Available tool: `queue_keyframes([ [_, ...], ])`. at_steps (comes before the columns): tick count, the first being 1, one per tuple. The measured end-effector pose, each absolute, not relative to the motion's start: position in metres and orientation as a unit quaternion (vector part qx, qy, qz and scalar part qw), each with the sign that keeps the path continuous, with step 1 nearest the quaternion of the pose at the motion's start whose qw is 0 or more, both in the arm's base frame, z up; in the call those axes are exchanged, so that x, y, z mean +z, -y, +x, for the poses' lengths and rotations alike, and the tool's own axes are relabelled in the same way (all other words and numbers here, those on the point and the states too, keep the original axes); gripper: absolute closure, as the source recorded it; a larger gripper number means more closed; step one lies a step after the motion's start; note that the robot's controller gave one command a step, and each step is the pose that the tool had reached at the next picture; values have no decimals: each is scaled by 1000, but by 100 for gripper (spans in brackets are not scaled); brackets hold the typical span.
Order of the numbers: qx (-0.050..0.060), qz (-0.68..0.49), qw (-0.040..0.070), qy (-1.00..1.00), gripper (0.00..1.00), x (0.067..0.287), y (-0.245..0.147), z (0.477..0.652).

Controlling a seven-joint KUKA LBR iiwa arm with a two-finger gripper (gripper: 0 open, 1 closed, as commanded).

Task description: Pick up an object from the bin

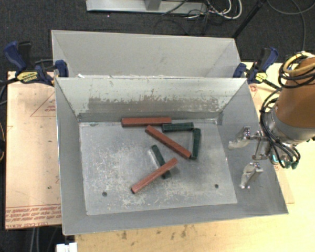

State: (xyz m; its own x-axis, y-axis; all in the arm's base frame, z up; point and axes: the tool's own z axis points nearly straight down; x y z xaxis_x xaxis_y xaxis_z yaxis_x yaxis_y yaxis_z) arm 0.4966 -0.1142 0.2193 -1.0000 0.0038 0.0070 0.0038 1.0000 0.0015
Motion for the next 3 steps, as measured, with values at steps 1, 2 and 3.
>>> queue_keyframes([
  [1, 0, 0, 0, 1000, 0, 223, 114, 498],
  [2, 0, -19, -4, 1000, 0, 173, 67, 504],
  [3, -2, -19, -1, 1000, 0, 131, 61, 550],
])
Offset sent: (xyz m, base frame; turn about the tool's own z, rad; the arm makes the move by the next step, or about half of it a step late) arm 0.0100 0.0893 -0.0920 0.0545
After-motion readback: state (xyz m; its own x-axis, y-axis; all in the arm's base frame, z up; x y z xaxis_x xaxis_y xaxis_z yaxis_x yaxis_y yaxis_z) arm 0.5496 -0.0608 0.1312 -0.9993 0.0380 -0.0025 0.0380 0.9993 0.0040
